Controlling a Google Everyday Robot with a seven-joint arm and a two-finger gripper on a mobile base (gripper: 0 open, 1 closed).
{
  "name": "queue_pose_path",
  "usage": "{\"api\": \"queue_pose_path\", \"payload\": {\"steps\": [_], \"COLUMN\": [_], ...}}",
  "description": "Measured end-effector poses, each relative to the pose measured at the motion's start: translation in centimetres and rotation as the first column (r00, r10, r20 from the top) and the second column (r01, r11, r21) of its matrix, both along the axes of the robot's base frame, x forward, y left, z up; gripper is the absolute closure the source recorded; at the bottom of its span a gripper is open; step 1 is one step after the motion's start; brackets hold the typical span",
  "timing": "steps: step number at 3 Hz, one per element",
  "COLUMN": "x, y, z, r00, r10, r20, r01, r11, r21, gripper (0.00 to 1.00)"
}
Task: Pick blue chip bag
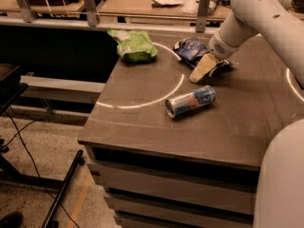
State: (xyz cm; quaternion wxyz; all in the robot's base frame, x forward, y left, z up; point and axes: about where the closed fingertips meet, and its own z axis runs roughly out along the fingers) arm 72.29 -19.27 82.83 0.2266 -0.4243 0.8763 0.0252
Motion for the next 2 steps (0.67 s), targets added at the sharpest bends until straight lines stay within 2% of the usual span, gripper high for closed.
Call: {"api": "queue_pose_path", "payload": {"steps": [2], "x": [0.0], "y": [0.0], "z": [0.78], "r00": [1.0], "r10": [0.0], "r20": [0.0], "r01": [0.0], "r11": [1.0], "r21": [0.0], "gripper": [0.87]}}
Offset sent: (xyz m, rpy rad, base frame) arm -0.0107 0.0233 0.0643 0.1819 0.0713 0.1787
